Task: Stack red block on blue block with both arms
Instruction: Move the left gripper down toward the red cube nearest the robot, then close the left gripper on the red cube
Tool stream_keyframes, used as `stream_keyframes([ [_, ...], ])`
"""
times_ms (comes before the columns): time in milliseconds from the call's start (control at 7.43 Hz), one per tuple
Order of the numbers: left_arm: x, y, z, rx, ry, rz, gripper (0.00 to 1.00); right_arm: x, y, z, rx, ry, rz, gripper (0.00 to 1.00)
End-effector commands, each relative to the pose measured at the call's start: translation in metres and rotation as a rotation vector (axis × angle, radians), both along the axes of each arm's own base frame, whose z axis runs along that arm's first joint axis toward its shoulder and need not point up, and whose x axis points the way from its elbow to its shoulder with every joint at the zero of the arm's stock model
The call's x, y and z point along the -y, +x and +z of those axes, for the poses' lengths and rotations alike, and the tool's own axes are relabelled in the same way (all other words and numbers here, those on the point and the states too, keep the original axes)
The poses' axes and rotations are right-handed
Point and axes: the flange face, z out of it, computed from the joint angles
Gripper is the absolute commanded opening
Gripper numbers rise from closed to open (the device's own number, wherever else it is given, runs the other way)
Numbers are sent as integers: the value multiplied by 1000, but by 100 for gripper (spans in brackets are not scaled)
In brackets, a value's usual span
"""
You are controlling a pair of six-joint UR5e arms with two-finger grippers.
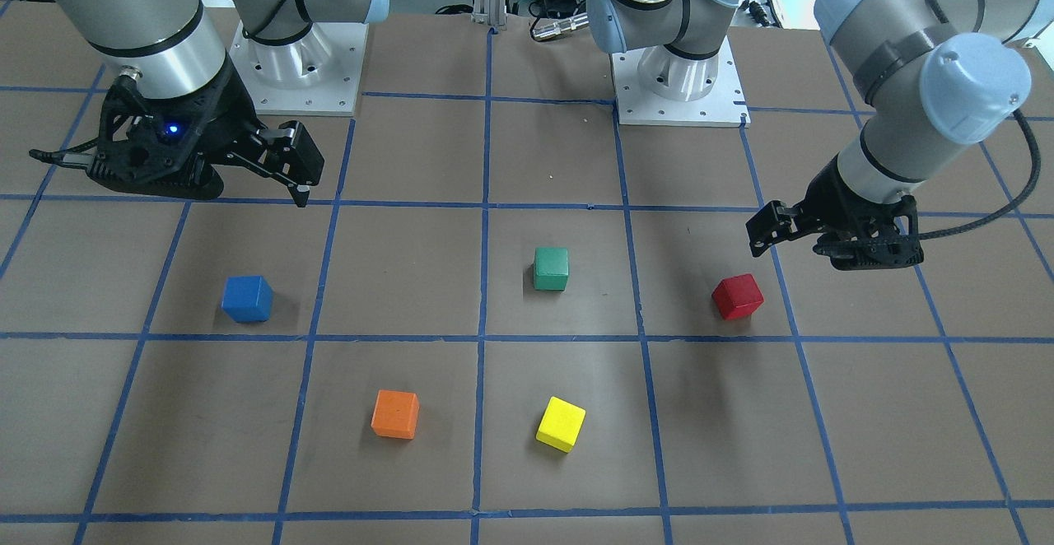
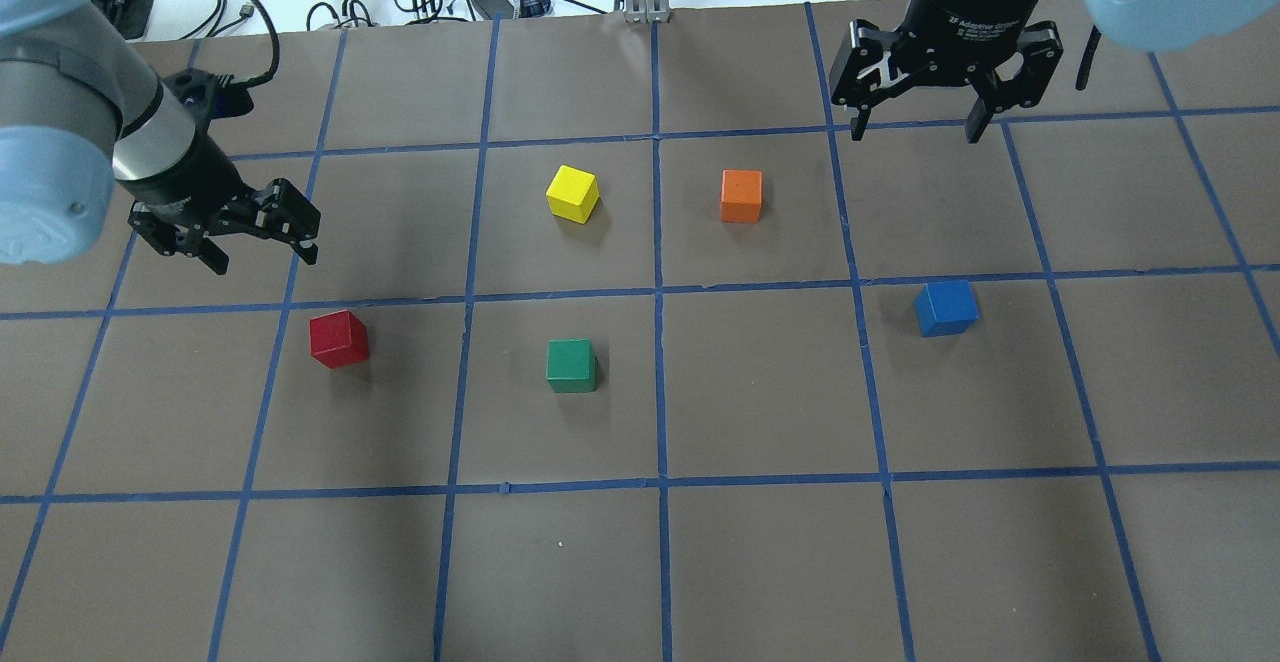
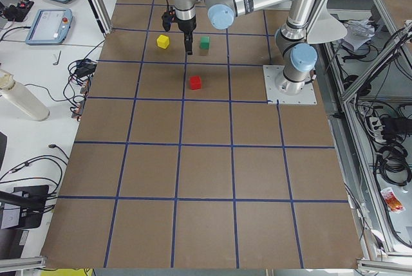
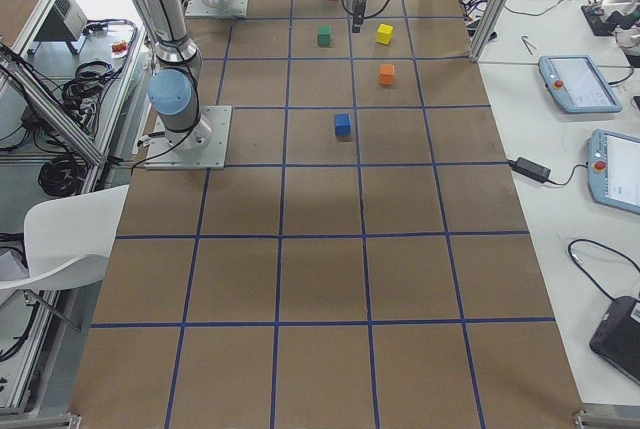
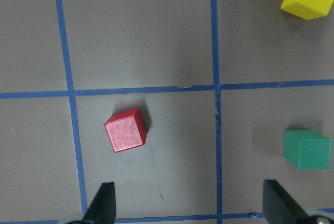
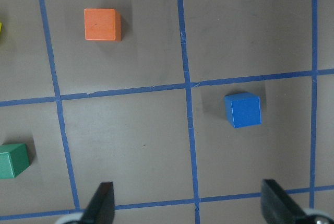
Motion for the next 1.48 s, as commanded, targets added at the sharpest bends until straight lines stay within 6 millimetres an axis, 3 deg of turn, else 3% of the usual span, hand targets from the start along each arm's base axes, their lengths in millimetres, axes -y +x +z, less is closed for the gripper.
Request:
stream_keyframes([
  [0,-21,10,-72,21,-33,42,100,0,0,0,-2,1,1,100],
  [135,-36,5,-99,8,-6,42,100,0,0,0,-2,0,1,100],
  [404,-43,1,-132,9,-28,47,100,0,0,0,0,1,-3,100],
  [673,-38,2,-144,18,-39,47,100,0,0,0,-2,2,-2,100],
  [808,-35,2,-147,21,-50,42,89,-1,0,-1,-3,5,0,100],
  [1212,-26,-2,-133,40,-124,64,4,-2,0,-1,4,11,-8,100],
  [1346,-20,-8,-116,49,-152,50,0,-2,0,-1,4,11,-8,100],
])
